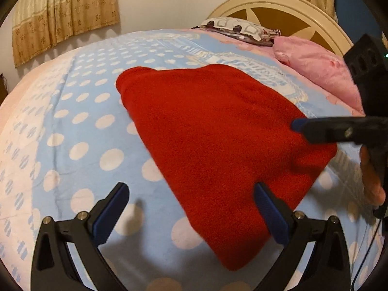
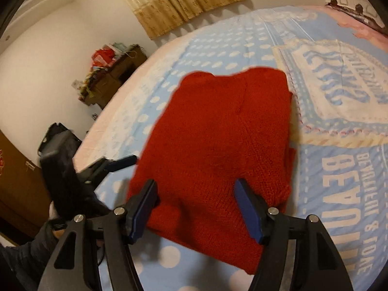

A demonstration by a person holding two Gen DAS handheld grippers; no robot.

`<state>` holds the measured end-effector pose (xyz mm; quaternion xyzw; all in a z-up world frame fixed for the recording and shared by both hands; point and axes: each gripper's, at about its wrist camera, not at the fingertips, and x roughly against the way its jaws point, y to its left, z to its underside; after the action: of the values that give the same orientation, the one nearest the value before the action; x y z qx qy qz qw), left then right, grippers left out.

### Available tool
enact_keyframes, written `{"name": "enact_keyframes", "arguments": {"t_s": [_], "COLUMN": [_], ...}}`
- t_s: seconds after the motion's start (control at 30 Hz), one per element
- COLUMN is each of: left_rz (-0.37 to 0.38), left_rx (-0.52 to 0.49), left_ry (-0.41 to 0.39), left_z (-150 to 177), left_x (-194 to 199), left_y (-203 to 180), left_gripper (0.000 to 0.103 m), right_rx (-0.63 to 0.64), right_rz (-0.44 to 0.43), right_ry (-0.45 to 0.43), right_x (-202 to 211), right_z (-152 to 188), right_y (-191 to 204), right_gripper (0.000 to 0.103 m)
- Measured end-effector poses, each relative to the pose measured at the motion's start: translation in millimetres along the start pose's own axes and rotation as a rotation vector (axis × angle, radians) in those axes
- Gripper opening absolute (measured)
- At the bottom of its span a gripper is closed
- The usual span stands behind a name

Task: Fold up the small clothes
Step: 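Close the right gripper on the folded red sweater edge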

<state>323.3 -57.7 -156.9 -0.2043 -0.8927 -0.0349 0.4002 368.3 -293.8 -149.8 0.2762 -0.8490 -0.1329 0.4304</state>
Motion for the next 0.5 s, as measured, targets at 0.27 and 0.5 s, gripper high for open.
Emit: {"name": "enact_keyframes", "arguments": {"t_s": [0.27,0.5], "left_rz": [0.028,0.063], "left_rx": [0.033,0.059], "left_ry": [0.015,0.033], "left_z": [-2.0,-3.9], "left_x": [-2.9,-8.5], "left_y": [0.1,2.2], "left_gripper": [0.103,0.103], "right_rx": [-0.074,-0.199], "right_rz": [0.098,0.089], "right_ry": [-0.080,-0.020], "right_x": [18.3,-29.2], "right_z": [-52.6,-70.6], "right_y": [-41.0,-90.9], "right_gripper": [0.068,0.068]}}
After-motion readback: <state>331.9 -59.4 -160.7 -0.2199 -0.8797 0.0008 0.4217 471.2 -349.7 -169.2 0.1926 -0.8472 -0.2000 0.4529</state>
